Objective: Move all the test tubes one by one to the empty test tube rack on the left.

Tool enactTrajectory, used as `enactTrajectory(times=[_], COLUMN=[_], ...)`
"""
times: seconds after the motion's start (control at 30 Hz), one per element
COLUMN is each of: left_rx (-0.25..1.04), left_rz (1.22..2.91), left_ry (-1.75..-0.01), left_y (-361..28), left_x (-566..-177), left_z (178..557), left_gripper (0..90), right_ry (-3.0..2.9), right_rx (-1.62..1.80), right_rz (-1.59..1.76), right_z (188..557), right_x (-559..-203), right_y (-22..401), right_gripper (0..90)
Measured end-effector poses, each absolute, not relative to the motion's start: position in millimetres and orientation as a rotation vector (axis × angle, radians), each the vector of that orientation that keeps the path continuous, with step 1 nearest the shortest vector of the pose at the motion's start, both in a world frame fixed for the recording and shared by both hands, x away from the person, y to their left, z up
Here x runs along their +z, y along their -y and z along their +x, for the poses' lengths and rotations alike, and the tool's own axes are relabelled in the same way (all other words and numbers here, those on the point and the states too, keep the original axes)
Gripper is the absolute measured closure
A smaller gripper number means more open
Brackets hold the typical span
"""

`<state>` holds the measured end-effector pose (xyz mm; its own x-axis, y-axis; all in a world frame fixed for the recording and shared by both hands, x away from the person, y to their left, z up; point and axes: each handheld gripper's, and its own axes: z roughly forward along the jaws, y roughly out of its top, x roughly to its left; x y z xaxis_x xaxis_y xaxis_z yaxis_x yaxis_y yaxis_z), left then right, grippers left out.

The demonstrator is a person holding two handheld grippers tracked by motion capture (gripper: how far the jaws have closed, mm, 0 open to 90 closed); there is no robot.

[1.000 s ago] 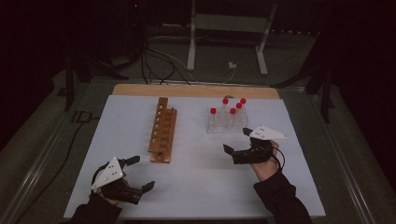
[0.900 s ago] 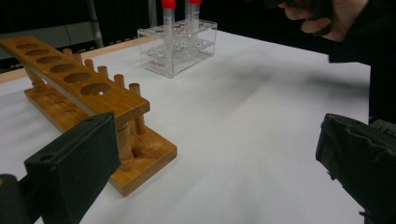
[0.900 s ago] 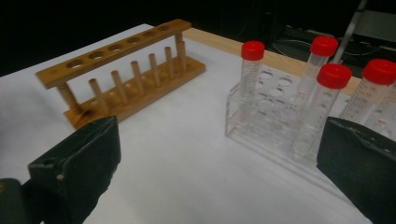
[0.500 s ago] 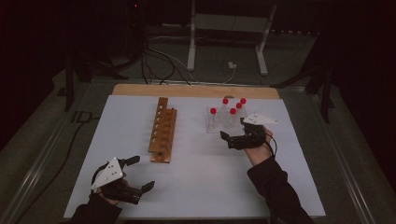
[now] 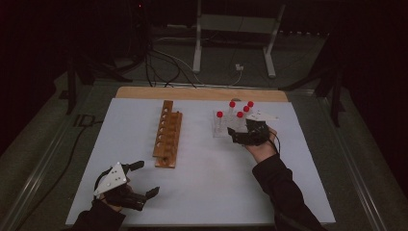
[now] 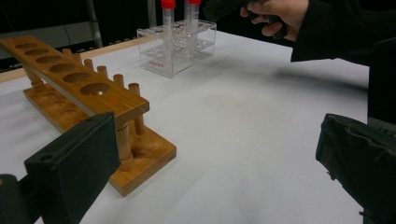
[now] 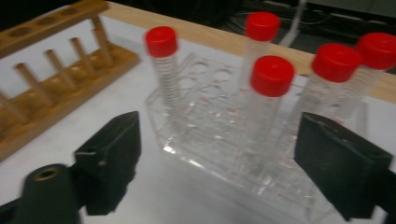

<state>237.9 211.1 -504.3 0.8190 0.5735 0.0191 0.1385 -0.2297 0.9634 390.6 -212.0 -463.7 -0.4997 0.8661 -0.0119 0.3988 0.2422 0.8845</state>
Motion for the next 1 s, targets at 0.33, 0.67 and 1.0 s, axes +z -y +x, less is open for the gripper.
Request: enactTrajectory(times=[0.33, 0.67, 1.0], left_rx=[0.444, 0.444, 0.445], left_rz=[1.782, 1.783, 1.784], left_ry=[-0.546, -0.547, -0.546], left_y=[-211.2, -211.3, -211.4], left_x=[-504.2, -504.5, -504.4], left_z=[237.8, 238.1, 238.0], left_gripper=[0.4, 0.4, 0.4], right_ry=[-1.996, -2.006, -1.988], right_rx=[1.115, 1.071, 1.050], right_rz=[1.214, 1.246, 1.264], right_z=[405.9, 418.6, 423.0], right_x=[-466.0, -470.3, -473.4], right_y=[213.6, 211.8, 210.4], right_gripper=[46.6, 60.8, 74.6])
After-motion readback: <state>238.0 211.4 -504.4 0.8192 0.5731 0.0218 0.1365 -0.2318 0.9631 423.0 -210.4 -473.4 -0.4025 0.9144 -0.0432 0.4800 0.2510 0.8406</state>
